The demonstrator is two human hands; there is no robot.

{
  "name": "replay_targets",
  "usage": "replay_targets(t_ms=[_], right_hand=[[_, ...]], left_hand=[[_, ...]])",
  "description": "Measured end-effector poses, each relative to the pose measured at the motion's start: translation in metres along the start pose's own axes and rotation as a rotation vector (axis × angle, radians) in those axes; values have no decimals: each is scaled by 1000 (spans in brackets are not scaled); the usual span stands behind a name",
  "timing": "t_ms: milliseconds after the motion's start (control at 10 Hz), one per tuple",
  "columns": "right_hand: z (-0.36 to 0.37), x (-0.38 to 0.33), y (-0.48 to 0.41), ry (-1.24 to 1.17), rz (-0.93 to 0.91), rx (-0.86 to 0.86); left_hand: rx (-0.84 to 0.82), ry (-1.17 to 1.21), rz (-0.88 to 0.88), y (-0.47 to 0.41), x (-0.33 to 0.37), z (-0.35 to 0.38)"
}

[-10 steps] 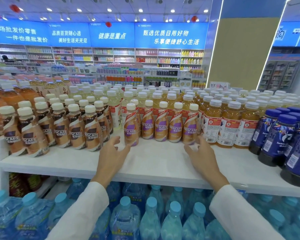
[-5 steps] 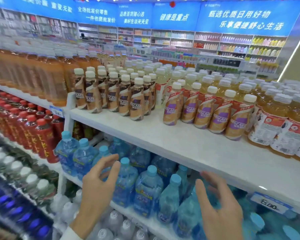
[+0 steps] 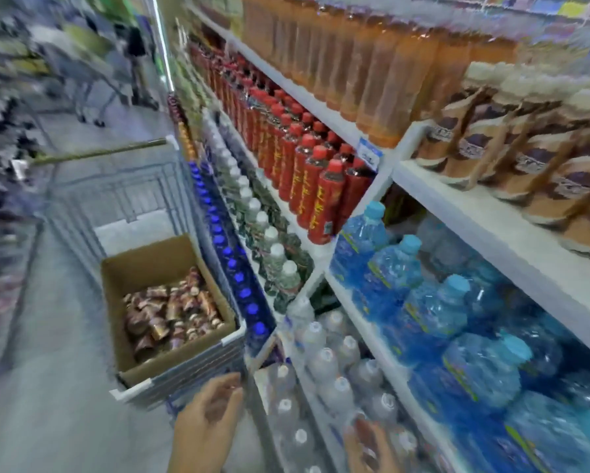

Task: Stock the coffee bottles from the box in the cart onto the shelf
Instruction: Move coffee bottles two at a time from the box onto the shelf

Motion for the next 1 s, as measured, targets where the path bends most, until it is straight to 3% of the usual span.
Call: replay_targets(t_ms=[100, 200, 300, 600, 900, 1000], right_hand=[[12, -60, 0, -906, 358, -435], [32, -128, -27, -815, 430, -636], [55, -147, -37, -738, 468, -679], [93, -237, -99, -672, 347, -1025], [146, -274, -151, -680, 349, -1201], [173, -272, -178, -688, 396, -1235]], left_hand=[[55, 3, -64, -12, -13, -27], [169, 36, -129, -35, -26, -65], [204, 54, -161, -48, -37, -82], [226, 50, -275, -112, -65, -138], [189, -14, -370, -227, -97, -138], [61, -132, -463, -294, -129, -124]])
Point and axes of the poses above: each hand's wrist, its own y-axis away from the middle knuckle, its own z-axis out of the palm, x = y × z, the point moved 3 cm from there along -y, towards the middle knuckle, and after that the axes turned 8 degrees about -x, right-handed, at the moved point
